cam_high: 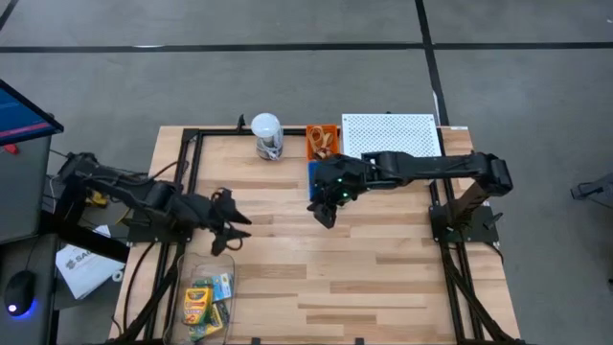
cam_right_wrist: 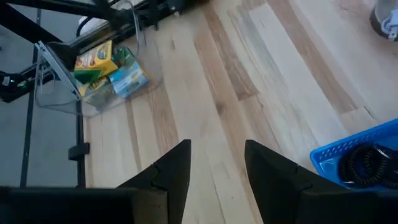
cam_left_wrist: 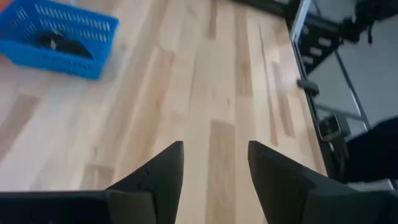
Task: Pick & Place Office Desk Supplies
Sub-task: Put the transparent bin on the shelf
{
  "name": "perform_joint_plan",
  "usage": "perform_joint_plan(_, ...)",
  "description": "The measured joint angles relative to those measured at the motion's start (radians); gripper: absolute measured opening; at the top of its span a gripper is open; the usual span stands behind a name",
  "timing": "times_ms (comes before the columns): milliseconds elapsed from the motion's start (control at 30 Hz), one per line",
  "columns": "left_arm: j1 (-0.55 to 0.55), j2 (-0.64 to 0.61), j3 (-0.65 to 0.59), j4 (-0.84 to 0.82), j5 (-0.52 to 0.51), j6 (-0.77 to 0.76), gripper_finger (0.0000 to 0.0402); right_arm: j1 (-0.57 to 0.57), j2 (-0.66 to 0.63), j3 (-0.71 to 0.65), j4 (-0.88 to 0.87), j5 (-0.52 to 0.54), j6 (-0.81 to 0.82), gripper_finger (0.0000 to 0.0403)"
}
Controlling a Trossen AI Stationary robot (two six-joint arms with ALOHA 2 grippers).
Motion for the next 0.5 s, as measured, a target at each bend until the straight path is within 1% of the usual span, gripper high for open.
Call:
perform_joint_plan(33,-0.011,0.015,0.025,-0.034,0.0,-0.017,0.0173,0.005,-0.001,0.0,0.015,-0.023,-0.017,0.0148)
perform_joint_plan(100,-0.017,0.021,0.061,-0.102,-0.005,-0.055,0.0173,0.021,-0.002,0.0,0.063,-0.11,-0.068,0.0148)
perform_joint_plan(167,-0.015,0.014,0.081,-0.15,-0.049,-0.106,0.0172,0.048,0.005,0.0,0.104,-0.197,-0.121,0.0148)
perform_joint_plan(233,-0.014,-0.011,0.084,-0.211,-0.07,-0.15,0.0172,0.069,0.021,0.001,0.131,-0.245,-0.156,0.0148)
perform_joint_plan(267,-0.015,-0.02,0.087,-0.226,-0.049,-0.164,0.0172,0.076,0.024,-0.001,0.11,-0.256,-0.167,0.0148)
perform_joint_plan(367,-0.04,-0.024,0.09,-0.299,0.064,-0.249,0.0172,0.071,0.023,0.0,0.07,-0.258,-0.187,0.0148)
perform_joint_plan(433,-0.084,-0.01,0.088,-0.338,0.133,-0.301,0.0172,0.067,0.017,0.0,0.039,-0.254,-0.194,0.0148)
perform_joint_plan(500,-0.136,0.011,0.088,-0.378,0.173,-0.337,0.0173,0.062,0.009,-0.001,0.022,-0.253,-0.195,0.0148)
